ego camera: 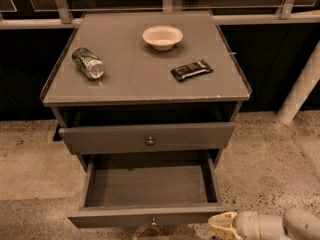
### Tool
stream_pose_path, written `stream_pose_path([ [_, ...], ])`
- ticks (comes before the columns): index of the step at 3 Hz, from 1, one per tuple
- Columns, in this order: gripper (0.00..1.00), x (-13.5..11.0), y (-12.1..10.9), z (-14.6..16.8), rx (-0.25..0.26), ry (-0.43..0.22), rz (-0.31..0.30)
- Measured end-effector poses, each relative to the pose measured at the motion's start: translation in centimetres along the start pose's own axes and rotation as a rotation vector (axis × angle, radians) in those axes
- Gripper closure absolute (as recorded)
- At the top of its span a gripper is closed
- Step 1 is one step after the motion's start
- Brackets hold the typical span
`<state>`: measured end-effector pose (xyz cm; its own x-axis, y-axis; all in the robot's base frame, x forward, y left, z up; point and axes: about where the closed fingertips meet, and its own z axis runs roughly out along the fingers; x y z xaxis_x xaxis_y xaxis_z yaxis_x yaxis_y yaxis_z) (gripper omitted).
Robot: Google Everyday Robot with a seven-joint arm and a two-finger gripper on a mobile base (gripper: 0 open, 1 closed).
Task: Close middle drawer
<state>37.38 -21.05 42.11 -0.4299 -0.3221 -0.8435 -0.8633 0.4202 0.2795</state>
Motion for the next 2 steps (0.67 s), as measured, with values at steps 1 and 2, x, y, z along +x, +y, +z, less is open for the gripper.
stream_pose_path([
  [1,1.0,0.5,-2.9,1.5,-0.02,0.008,0.02],
  [2,1.0,1.7,-3.9,1.6,-0.007,0.005,0.05],
])
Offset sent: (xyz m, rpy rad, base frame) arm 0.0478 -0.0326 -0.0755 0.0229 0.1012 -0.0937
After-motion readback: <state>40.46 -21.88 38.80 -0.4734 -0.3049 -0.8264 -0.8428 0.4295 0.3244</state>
